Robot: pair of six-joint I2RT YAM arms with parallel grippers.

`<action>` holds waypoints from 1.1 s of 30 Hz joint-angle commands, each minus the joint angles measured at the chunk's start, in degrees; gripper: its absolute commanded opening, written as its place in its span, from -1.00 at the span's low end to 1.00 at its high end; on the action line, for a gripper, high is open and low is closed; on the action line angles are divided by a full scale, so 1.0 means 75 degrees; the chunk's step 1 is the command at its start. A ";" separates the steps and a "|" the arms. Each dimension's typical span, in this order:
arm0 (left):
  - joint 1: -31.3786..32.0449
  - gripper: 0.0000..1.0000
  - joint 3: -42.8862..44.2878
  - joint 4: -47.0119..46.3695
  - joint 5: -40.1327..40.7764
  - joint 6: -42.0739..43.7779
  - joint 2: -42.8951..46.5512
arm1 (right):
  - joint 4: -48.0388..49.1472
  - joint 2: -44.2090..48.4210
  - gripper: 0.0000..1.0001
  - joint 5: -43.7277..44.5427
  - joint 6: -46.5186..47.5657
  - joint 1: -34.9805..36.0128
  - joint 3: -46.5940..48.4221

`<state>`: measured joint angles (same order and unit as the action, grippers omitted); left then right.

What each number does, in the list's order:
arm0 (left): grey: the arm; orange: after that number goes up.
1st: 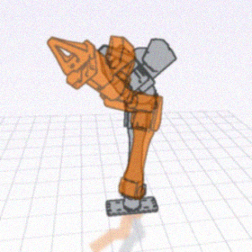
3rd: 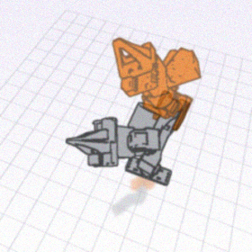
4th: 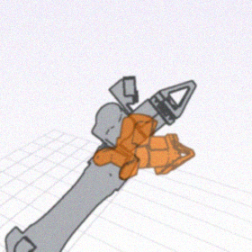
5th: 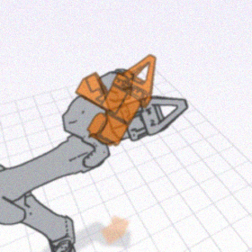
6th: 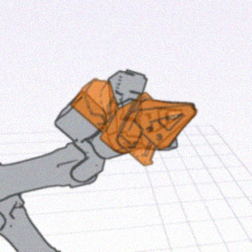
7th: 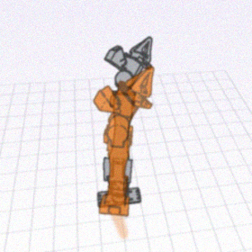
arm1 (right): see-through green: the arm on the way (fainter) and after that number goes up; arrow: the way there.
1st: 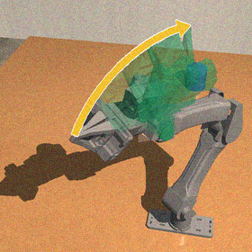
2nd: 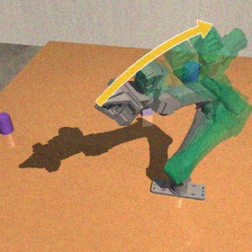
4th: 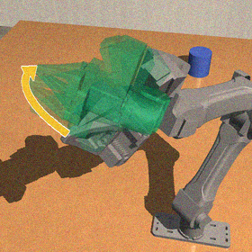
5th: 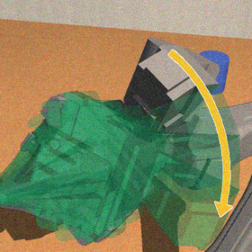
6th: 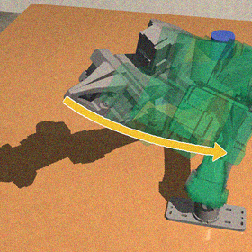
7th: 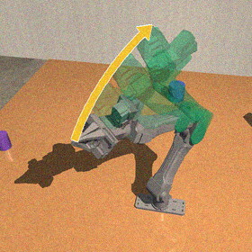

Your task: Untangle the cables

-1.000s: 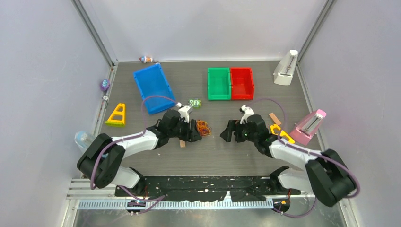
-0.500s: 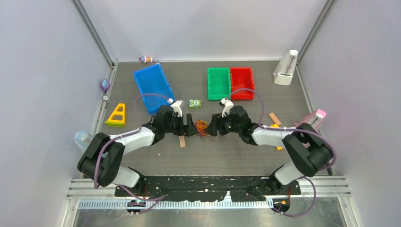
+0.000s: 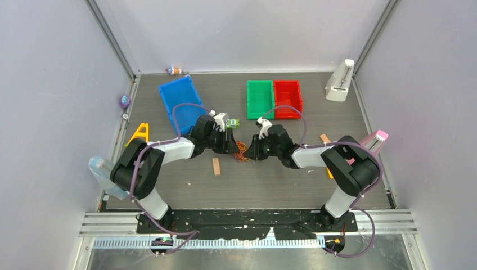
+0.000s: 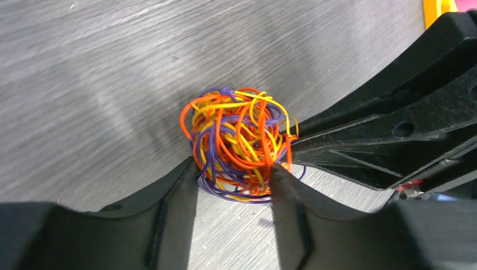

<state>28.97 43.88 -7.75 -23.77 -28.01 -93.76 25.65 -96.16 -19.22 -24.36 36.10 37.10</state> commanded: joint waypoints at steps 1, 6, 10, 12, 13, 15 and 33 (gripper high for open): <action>-0.0018 -0.24 0.0593 0.0244 -0.0659 0.0114 -0.0464 | 0.0551 0.0032 -0.76 -0.0178 -0.0016 0.0121 0.0228; -0.0036 -1.00 0.0616 0.0381 -0.0510 0.0194 -0.0397 | 0.0913 0.0435 -0.89 0.0030 -0.0042 0.0167 -0.0255; -0.0241 -1.00 0.0357 0.0337 -0.0237 0.0158 -0.0118 | 0.0807 0.1022 -0.89 0.1408 -0.0292 0.0175 -0.0757; -0.0414 -1.00 0.0181 0.0194 -0.0220 0.0051 0.0008 | 0.0652 0.1418 -0.89 0.2095 -0.0458 0.0168 -0.1035; -0.0515 -1.00 0.0060 0.0061 -0.0218 -0.0026 0.0111 | 0.0614 0.1547 -0.87 0.2294 -0.0553 0.0174 -0.1233; -0.0717 -1.00 -0.0181 -0.0121 -0.0130 -0.0135 0.0320 | 0.0485 0.2093 -0.81 0.2945 -0.0615 0.0168 -0.1515; -0.1413 -1.00 -0.1754 -0.0489 0.2005 -0.0557 0.2411 | -0.1191 0.6514 -0.89 0.7707 -0.3590 -0.0125 -0.4275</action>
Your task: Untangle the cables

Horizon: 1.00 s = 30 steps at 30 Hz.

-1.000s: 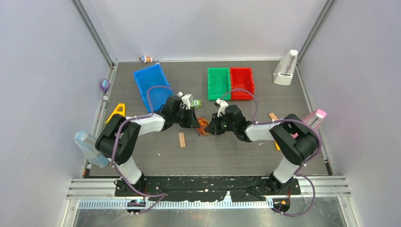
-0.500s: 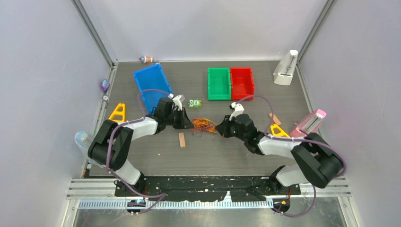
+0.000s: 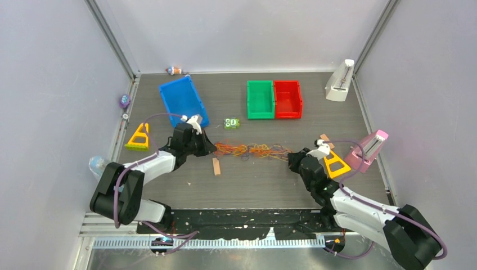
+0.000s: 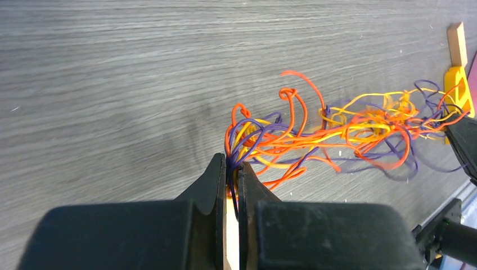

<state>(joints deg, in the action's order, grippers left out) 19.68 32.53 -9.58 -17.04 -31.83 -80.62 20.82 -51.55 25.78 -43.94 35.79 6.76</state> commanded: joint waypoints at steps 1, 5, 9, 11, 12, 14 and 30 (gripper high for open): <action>-0.0184 -1.00 -0.0319 -0.0254 0.1285 -0.0045 0.0784 | -0.0537 0.0720 -0.89 0.1748 -0.1080 -0.0099 -0.0353; -0.0181 -1.00 -0.0507 -0.0407 0.1292 0.0028 0.1070 | -0.0412 0.0941 -0.88 0.1843 -0.1157 -0.0096 -0.0537; -0.0182 -1.00 -0.0409 -0.0260 0.1375 0.0030 0.1020 | -0.0917 0.1046 -0.88 0.2256 -0.1530 -0.0131 -0.0503; -0.0203 -1.00 -0.0469 -0.0080 0.1759 -0.0029 0.1221 | -0.1208 0.1326 -0.89 0.2571 -0.1984 -0.0162 -0.0622; -0.0215 -1.00 -0.0541 -0.0042 0.1966 -0.0066 0.1371 | -0.1224 0.1474 -0.89 0.2682 -0.2137 -0.0177 -0.0773; -0.0222 -1.00 -0.0773 -0.0102 0.2460 -0.0117 0.1748 | -0.1195 0.2061 -0.90 0.2771 -0.2226 -0.0181 -0.1100; -0.0234 -1.00 -0.1443 -0.0379 0.3191 -0.0216 0.2908 | -0.0776 0.2545 -0.90 0.2675 -0.2002 -0.0190 -0.1501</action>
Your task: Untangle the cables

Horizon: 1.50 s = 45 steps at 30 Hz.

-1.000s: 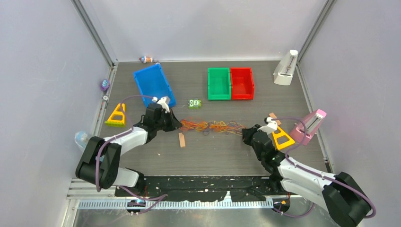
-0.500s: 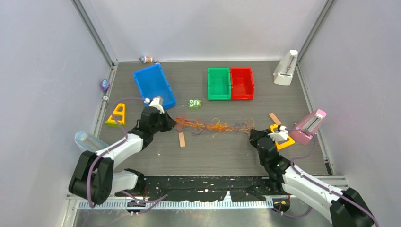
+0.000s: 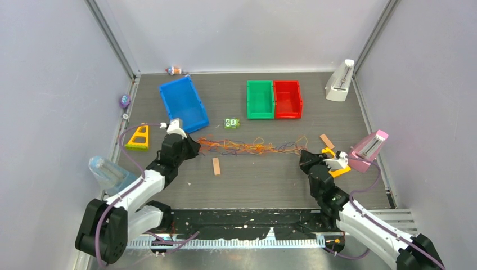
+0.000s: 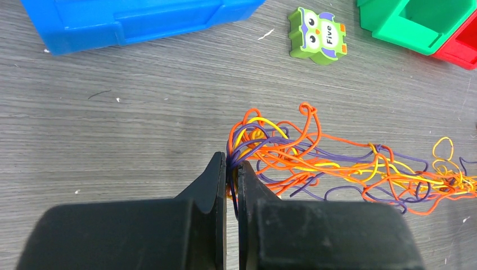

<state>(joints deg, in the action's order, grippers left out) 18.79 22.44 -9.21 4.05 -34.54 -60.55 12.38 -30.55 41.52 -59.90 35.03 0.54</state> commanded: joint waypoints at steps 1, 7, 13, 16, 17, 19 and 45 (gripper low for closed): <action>-0.0114 -1.00 -0.0078 -0.0569 0.0108 0.0271 0.0205 | 0.0392 -0.0300 -0.90 0.0550 0.0188 -0.0088 -0.0652; -0.0103 -0.72 -0.0038 -0.1283 -0.1709 0.0633 -0.0069 | 0.2485 -0.1265 -0.89 -0.1019 0.1919 -0.0088 -0.0678; 0.0093 -0.13 -0.0018 -0.1585 -0.2254 0.0840 -0.0113 | 0.2251 -0.2814 -0.89 -0.3327 0.3756 -0.0099 0.1261; 0.0285 0.17 -0.0108 -0.1740 -0.2307 0.0999 0.0122 | 0.1303 -0.3268 -0.89 -0.4336 0.4439 -0.0098 0.2227; 0.0369 0.25 -0.0158 -0.1837 -0.2349 0.1069 0.0214 | 0.1139 -0.3367 -0.89 -0.4785 0.4543 -0.0093 0.2583; 0.0500 0.37 -0.0307 -0.2199 -0.2621 0.1219 0.0335 | 0.0834 -0.3410 -0.89 -0.5527 0.4802 -0.0096 0.2943; 0.1189 0.50 0.0122 -0.4869 -0.6069 0.0814 -0.1363 | -0.1290 -0.4692 -0.89 -0.9699 0.4651 -0.0095 0.5349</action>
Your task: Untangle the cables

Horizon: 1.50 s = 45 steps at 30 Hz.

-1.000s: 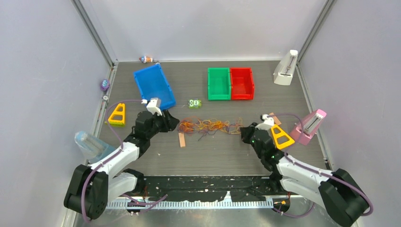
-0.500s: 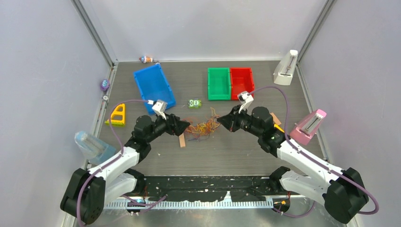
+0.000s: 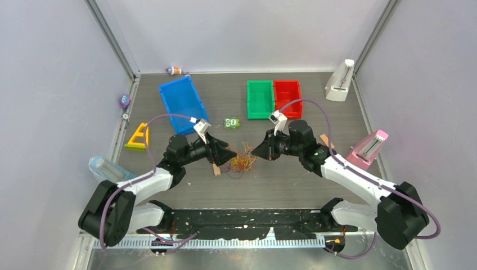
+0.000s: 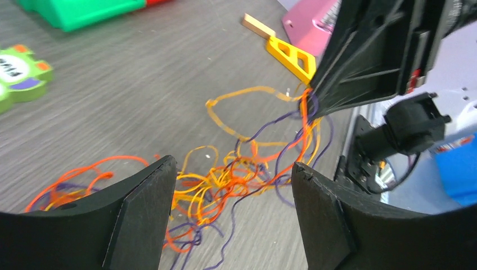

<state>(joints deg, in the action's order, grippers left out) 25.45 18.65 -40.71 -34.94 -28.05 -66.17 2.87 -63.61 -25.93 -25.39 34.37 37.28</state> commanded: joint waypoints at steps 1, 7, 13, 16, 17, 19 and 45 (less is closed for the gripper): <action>0.0366 0.50 0.0754 -0.0625 -0.0962 -0.0031 -0.0737 | -0.0021 -0.0319 -0.89 -0.0710 0.0035 -0.0010 0.0459; 0.0947 0.46 0.1505 0.0472 -0.1056 0.0545 -0.1384 | 0.0011 -0.0204 -0.88 -0.0482 0.0019 -0.0011 0.0544; 0.1305 0.03 0.2301 0.1794 -0.0900 0.0978 -0.1884 | -0.0108 -0.0128 -0.87 -0.0416 0.0056 -0.0018 0.0752; 0.1309 -0.90 0.2391 0.1790 -0.0983 0.0888 -0.2007 | -0.0245 -0.0069 -0.46 -0.0242 0.0128 -0.0014 0.0828; 0.1306 -1.00 0.2382 0.1790 -0.0923 0.0864 -0.1991 | -0.0291 -0.0013 0.10 -0.0007 0.0151 -0.0013 0.0812; 0.1298 -1.00 0.2351 0.1827 -0.0734 0.0858 -0.1895 | -0.0331 0.0147 0.62 0.0447 0.0196 -0.0010 0.0616; 0.1133 -0.67 0.5867 0.5549 0.0128 -0.1597 -0.0630 | 0.0896 0.3405 0.91 0.1145 0.0813 -0.0001 -0.2146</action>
<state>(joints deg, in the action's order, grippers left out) 37.67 63.35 -0.78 -32.62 -33.28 -67.48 8.21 -35.62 -17.87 -20.71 34.37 21.10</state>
